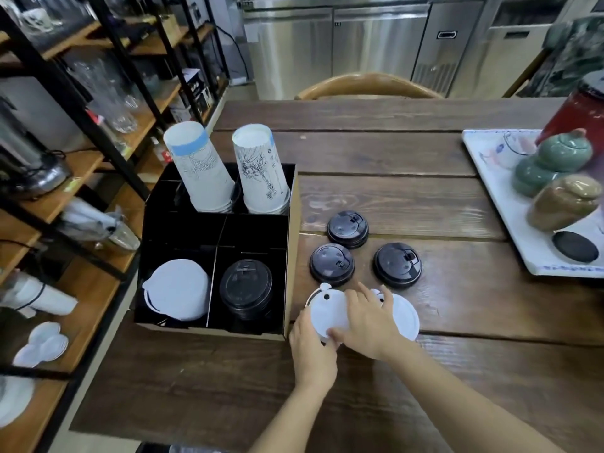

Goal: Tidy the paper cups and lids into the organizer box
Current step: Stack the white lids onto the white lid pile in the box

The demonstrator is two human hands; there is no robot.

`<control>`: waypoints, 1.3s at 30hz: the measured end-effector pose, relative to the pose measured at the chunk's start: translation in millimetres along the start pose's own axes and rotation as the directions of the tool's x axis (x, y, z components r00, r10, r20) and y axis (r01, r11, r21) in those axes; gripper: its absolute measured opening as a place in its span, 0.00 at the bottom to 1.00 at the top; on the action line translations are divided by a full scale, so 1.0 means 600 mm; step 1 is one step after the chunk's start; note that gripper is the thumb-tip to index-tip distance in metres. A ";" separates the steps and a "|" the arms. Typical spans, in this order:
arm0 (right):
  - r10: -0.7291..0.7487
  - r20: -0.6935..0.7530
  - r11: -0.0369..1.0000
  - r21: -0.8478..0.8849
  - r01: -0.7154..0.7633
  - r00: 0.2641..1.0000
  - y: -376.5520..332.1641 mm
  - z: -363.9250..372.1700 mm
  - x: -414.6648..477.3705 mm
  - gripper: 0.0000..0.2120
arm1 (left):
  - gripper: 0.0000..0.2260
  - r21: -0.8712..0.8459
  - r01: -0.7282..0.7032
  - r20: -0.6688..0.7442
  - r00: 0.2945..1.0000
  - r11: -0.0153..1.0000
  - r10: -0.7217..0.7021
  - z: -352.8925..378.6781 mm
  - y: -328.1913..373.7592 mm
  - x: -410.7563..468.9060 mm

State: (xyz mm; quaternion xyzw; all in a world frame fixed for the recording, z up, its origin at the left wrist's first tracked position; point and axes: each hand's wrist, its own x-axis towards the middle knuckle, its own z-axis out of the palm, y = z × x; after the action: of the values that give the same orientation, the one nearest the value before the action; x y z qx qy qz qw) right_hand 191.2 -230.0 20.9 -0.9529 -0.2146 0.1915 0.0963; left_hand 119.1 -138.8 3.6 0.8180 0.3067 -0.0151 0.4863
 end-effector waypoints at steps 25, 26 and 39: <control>0.282 -0.191 0.820 0.557 -0.133 0.940 0.140 -0.031 -0.046 0.11 | 0.07 -0.394 0.243 0.162 0.968 0.886 -0.193 0.060 0.103 -0.010; 0.277 -0.184 0.825 0.549 -0.135 0.943 0.143 -0.027 -0.044 0.11 | 0.07 -0.382 0.252 0.165 0.965 0.889 -0.203 0.063 0.100 -0.009; 0.268 -0.017 0.768 0.607 -0.203 0.963 0.166 -0.015 -0.033 0.14 | 0.09 -0.255 0.319 0.203 0.941 0.913 -0.272 0.091 0.093 -0.001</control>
State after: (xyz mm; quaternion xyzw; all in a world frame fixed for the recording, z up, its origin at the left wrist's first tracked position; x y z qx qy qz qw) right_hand 215.3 -328.6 8.9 -0.9010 -0.0162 0.2107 0.3789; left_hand 162.5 -202.3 19.0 0.6796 0.3854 -0.1115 0.6142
